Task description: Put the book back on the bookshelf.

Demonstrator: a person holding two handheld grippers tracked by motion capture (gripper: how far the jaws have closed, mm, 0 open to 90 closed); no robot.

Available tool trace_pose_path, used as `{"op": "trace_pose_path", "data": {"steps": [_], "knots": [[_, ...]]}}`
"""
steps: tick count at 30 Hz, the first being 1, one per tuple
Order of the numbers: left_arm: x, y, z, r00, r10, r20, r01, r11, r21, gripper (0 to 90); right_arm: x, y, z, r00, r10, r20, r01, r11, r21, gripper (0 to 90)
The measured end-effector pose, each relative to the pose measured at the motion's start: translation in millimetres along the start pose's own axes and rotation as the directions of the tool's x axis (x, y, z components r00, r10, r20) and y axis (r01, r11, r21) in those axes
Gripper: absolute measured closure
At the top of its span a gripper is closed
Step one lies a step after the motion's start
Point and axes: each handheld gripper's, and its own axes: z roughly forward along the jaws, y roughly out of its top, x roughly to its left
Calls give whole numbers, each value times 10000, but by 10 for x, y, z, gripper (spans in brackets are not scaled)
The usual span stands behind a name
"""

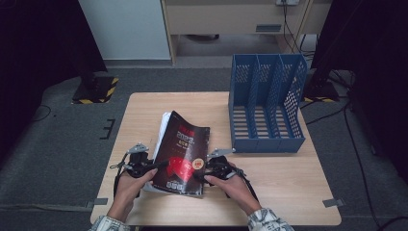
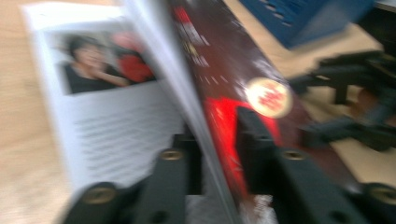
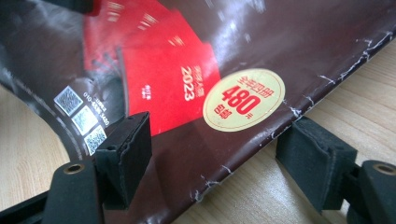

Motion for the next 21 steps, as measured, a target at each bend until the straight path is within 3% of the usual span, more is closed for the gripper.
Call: {"op": "trace_pose_path", "data": {"steps": [2, 4, 7, 10, 12, 13, 15, 16, 21], "knots": [[52, -11, -26, 9971, 76, -760, -85, 9999, -117, 523, 2, -1, 2, 10000, -19, 39, 19, 10000, -11, 268], [112, -31, -68, 9931, -33, -1174, -8, 9994, -345, 508, 1, -2, 0, 10000, -75, 43, 75, 10000, 16, 268], [191, -46, -142, 9820, 8, -1889, -108, 9986, -522, 472, 3, -2, -2, 9999, -127, 82, 127, 9999, 32, 269], [227, -80, -127, 9779, 369, -2057, -363, 9993, 65, 518, 1, -1, -3, 9999, -114, 76, 114, 9999, 35, 268], [240, -130, -47, 9750, 727, -2101, -556, 9947, 863, 535, -2, 0, -3, 10000, -50, 45, 50, 10000, 23, 268], [249, -154, -4, 9775, 779, -1960, -560, 9918, 1148, 543, -2, 1, -4, 10000, -3, 31, 3, 10000, 27, 268], [248, -186, 64, 9798, 873, -1799, -596, 9862, 1544, 557, -1, 1, -5, 9999, 92, 45, -92, 10000, 25, 268], [242, -195, 87, 9777, 1029, -1832, -709, 9823, 1736, 558, -2, 1, -5, 9999, 109, 48, -109, 9999, 17, 268], [228, -212, 112, 9710, 1350, -1975, -979, 9775, 1868, 582, -8, 13, -3, 9999, 76, 103, -76, 10000, 62, 295]]}}
